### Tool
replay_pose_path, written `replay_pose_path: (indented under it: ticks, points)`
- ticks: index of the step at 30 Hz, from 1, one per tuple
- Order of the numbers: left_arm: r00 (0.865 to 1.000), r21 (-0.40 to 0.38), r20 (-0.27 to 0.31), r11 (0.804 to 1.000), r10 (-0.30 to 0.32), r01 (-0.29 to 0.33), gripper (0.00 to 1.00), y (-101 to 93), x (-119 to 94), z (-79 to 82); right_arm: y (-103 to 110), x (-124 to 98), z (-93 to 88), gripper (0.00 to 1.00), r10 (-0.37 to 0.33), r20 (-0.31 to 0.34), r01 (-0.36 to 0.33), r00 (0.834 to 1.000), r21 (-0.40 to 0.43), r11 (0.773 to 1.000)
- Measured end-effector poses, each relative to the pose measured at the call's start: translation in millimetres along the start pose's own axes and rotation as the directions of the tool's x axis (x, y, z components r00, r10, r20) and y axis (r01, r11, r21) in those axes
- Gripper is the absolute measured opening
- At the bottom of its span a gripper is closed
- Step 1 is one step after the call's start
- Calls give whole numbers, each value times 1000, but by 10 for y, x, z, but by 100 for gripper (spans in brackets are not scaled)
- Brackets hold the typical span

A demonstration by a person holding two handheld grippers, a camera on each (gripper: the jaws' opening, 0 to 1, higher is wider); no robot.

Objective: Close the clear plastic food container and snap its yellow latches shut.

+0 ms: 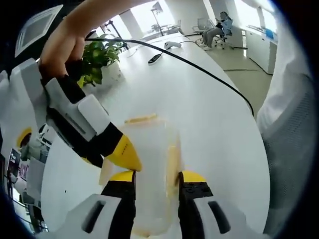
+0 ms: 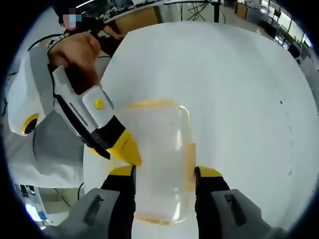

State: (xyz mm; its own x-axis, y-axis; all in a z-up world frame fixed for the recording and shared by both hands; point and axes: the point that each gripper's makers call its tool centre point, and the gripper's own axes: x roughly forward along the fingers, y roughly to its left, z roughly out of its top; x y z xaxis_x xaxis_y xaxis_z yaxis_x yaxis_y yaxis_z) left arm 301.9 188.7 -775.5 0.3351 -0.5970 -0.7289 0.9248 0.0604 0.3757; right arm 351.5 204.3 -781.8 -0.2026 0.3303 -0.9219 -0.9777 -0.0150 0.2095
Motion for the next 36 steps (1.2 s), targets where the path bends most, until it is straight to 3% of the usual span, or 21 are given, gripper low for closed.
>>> replay_pose_path:
  ticks: [12, 31, 32, 33, 36]
  points:
    - [999, 17, 20, 999, 44, -45, 22, -40, -32, 13, -50, -7, 6, 42, 47, 15, -46, 999, -4, 999]
    - [998, 12, -4, 998, 61, -61, 16, -39, -22, 10, -69, 7, 6, 40, 35, -23, -34, 999, 14, 999]
    - [997, 66, -7, 995, 81, -80, 15, -17, 2, 46, -81, 12, 14, 40, 29, -29, -28, 999, 12, 1000]
    - [997, 11, -14, 997, 76, -76, 15, -59, 6, 19, -64, 13, 13, 40, 33, -36, -32, 999, 13, 999]
    - [998, 14, -3, 998, 67, -67, 15, -29, -18, 10, -46, 16, 5, 39, 32, -51, -32, 998, 11, 999]
